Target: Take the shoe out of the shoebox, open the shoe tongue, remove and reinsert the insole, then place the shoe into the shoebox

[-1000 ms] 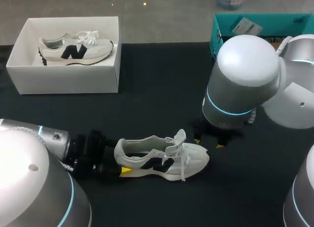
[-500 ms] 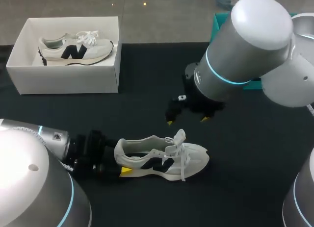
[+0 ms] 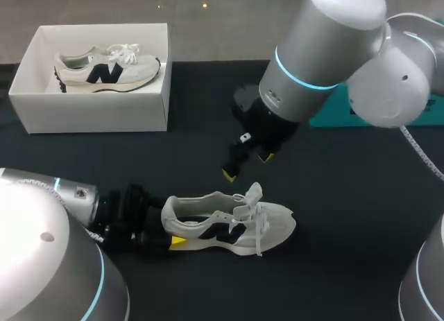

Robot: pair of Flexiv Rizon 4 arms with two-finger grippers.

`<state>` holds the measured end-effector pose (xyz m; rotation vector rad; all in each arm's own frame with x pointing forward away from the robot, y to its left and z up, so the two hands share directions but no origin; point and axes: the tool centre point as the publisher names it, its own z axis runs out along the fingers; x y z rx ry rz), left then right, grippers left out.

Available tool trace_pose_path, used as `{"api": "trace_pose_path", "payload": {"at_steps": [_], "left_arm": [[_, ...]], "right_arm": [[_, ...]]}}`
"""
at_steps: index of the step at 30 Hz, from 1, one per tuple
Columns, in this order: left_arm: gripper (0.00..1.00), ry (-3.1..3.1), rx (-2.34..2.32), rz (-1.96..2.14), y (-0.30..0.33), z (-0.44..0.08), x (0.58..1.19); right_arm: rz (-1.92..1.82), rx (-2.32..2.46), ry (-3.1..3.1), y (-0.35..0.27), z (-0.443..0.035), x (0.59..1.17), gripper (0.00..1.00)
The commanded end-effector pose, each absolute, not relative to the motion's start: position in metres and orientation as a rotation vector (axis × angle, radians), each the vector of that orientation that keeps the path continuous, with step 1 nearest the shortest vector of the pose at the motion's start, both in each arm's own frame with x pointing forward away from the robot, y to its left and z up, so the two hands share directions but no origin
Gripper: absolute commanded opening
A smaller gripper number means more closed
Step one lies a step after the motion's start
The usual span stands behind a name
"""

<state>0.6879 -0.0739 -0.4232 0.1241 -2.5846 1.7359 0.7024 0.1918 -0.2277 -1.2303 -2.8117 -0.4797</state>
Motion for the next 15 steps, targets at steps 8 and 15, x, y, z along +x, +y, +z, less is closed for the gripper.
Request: {"api": "trace_pose_path", "payload": {"at_steps": [8, 15], "left_arm": [[0.00, -2.586, 0.124, 1.735, -0.073, -0.424, 0.688], [0.00, -2.586, 0.124, 1.735, -0.073, -0.424, 0.688]], "right_arm": [[-0.473, -0.098, -3.022, 0.244, -0.258, 0.723, 0.89], [-0.476, -0.255, -2.998, 0.252, -0.263, 0.723, 0.00]]}}
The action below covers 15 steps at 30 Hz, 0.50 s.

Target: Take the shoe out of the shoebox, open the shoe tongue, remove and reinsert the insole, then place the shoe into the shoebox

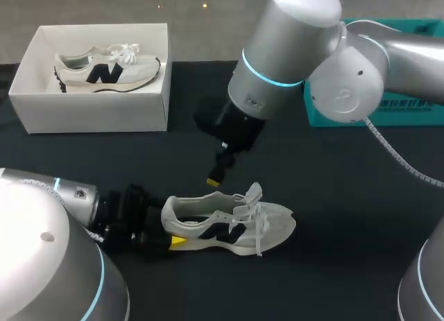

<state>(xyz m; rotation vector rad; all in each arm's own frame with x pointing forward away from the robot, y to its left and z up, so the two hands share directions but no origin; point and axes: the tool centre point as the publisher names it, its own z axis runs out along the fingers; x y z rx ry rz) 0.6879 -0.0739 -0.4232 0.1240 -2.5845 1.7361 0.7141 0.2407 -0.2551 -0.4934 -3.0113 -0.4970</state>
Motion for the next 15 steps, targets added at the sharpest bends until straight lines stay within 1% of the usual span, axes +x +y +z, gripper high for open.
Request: {"api": "trace_pose_path", "payload": {"at_steps": [1, 13, 15], "left_arm": [[0.00, -2.586, 0.124, 1.735, -0.0733, -0.4236, 0.6875], [0.00, -2.586, 0.124, 1.735, -0.0733, -0.4236, 0.6875], [0.00, -2.586, 0.124, 1.735, -0.0733, -0.4236, 0.6875]], "right_arm": [[-0.476, -0.255, -2.998, 0.2523, -0.2633, 0.7228, 0.00], [-0.473, -0.260, -3.019, 0.2521, -0.2647, 0.7235, 0.00], [-0.376, -0.308, -3.066, 0.2543, -0.2700, 0.7242, 0.00]]}}
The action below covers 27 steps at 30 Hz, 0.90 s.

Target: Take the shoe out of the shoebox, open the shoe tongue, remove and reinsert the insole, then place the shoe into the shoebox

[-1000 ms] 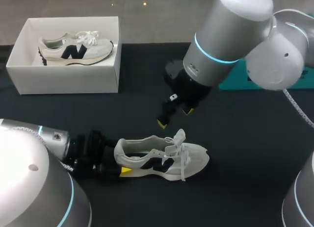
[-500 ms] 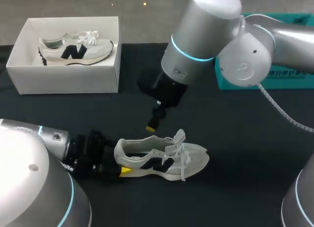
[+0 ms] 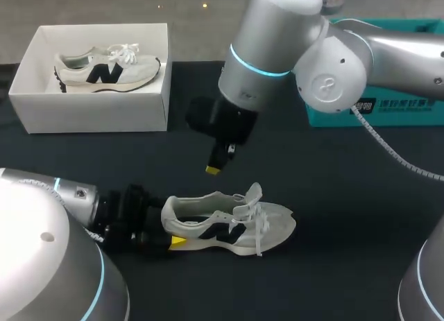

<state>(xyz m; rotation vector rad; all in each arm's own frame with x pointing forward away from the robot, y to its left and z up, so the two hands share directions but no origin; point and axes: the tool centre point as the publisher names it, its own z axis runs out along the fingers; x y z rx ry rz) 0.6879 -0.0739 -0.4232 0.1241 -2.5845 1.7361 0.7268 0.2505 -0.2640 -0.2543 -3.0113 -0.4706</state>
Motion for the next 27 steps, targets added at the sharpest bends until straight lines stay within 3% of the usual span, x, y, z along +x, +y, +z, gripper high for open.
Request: {"api": "trace_pose_path", "payload": {"at_steps": [1, 5, 27], "left_arm": [[0.00, -2.586, 0.124, 1.735, -0.073, -0.424, 0.688], [0.00, -2.586, 0.124, 1.735, -0.073, -0.424, 0.688], [0.00, -2.586, 0.124, 1.735, -0.073, -0.424, 0.688]], "right_arm": [[-0.335, -0.333, -3.091, 0.256, -0.273, 0.725, 0.00], [-0.111, -0.454, -3.101, 0.258, -0.282, 0.729, 0.00], [-0.135, -0.478, -3.147, 0.262, -0.291, 0.713, 0.00]]}}
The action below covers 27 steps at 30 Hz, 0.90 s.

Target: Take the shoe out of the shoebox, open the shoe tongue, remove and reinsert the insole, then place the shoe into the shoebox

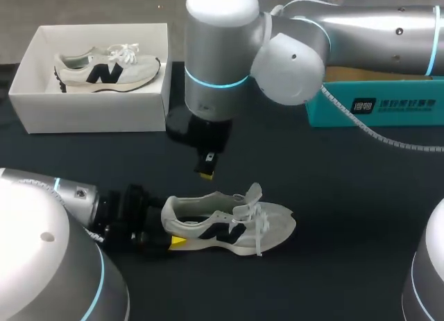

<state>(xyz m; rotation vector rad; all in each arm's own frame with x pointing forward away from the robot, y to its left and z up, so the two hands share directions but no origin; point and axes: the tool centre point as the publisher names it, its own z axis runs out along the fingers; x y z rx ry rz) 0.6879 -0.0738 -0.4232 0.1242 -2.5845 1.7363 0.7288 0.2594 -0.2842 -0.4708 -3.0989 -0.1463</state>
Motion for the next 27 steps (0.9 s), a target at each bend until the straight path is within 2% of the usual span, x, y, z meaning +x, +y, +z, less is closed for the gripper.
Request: {"api": "trace_pose_path", "payload": {"at_steps": [1, 10, 27], "left_arm": [[0.00, -2.586, 0.124, 1.735, -0.073, -0.424, 0.688], [0.00, -2.586, 0.124, 1.735, -0.073, -0.424, 0.688], [0.00, -2.586, 0.124, 1.735, -0.073, -0.424, 0.688]], "right_arm": [[-0.116, -0.470, -3.156, 0.263, -0.293, 0.710, 0.00], [-0.025, -0.401, -3.188, 0.267, -0.319, 0.688, 0.00], [-0.031, -0.289, -3.174, 0.239, -0.356, 0.704, 0.00]]}}
